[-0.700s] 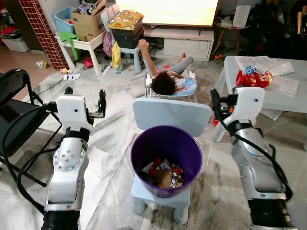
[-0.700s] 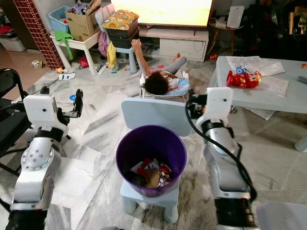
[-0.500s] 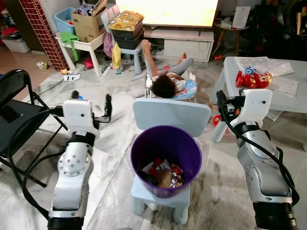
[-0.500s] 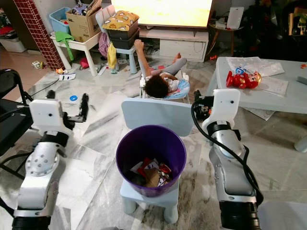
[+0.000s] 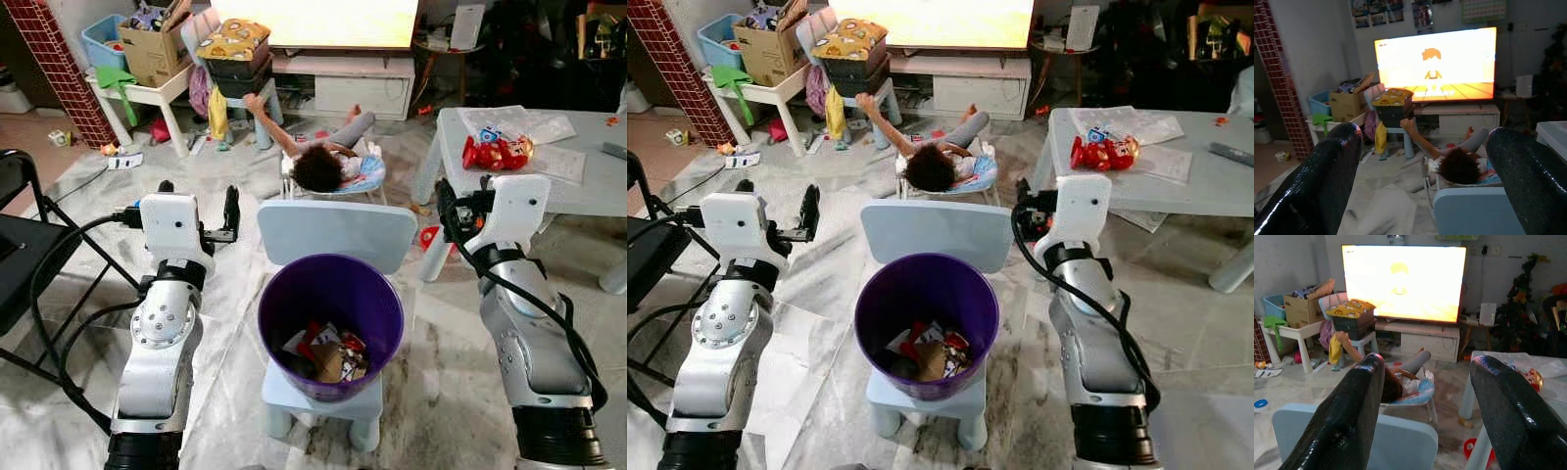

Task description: Picking trash to rubbish bin

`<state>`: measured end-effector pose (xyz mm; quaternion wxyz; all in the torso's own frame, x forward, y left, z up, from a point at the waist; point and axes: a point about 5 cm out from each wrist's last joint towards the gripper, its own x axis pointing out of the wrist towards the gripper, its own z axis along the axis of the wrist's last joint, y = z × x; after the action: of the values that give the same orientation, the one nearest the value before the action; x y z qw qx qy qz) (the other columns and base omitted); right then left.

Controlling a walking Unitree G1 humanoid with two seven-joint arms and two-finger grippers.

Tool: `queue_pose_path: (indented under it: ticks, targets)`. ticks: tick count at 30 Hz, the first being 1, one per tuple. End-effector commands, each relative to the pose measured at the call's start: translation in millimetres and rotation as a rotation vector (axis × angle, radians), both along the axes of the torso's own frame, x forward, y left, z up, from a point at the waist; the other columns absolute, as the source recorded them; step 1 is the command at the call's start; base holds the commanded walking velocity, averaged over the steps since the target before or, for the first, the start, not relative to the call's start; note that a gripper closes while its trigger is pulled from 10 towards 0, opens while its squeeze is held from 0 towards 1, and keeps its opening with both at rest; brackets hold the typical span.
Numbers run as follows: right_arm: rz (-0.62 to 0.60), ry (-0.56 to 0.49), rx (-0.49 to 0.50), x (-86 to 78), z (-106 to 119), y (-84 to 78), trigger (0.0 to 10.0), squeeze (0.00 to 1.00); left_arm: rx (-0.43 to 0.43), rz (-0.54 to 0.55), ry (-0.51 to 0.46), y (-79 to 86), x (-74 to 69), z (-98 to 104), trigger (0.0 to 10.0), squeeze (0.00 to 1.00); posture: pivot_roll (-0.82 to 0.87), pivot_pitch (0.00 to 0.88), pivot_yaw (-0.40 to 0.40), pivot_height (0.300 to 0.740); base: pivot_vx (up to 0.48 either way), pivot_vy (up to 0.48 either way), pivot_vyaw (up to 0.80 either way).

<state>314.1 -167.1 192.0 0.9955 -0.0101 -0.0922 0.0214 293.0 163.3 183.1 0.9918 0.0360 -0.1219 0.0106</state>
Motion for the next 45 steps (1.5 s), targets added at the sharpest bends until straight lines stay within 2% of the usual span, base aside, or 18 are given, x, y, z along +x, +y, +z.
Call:
queue_pose_path:
  ticks: [1, 6, 17, 45]
  targets:
    - [0.004, 0.003, 0.003, 1.1, 1.6, 1.3, 10.0, 0.00, 0.002, -0.001, -0.014, -0.2, -0.4, 5.6, 10.0, 0.00, 0.04, 0.075, 0.001, 0.740, 0.000, 0.000, 0.00]
    - [0.007, 0.004, -0.001, 2.6, 2.1, 0.6, 10.0, 0.00, -0.003, -0.004, -0.009, -0.7, 0.0, 5.7, 10.0, 0.00, 0.04, 0.081, -0.002, 0.740, 0.000, 0.000, 0.00]
    - [0.018, 0.006, -0.006, 4.0, 2.1, 2.8, 10.0, 0.00, -0.008, -0.008, -0.006, 0.2, 1.5, 6.1, 10.0, 0.00, 0.04, 0.076, -0.005, 0.740, -0.252, 0.000, 0.00]
    - [0.026, -0.017, -0.001, 9.2, 9.0, 6.2, 10.0, 0.00, -0.017, -0.011, -0.007, -0.4, 4.7, 8.0, 10.0, 0.00, 0.04, 0.073, -0.005, 0.740, -0.320, 0.000, 0.00]
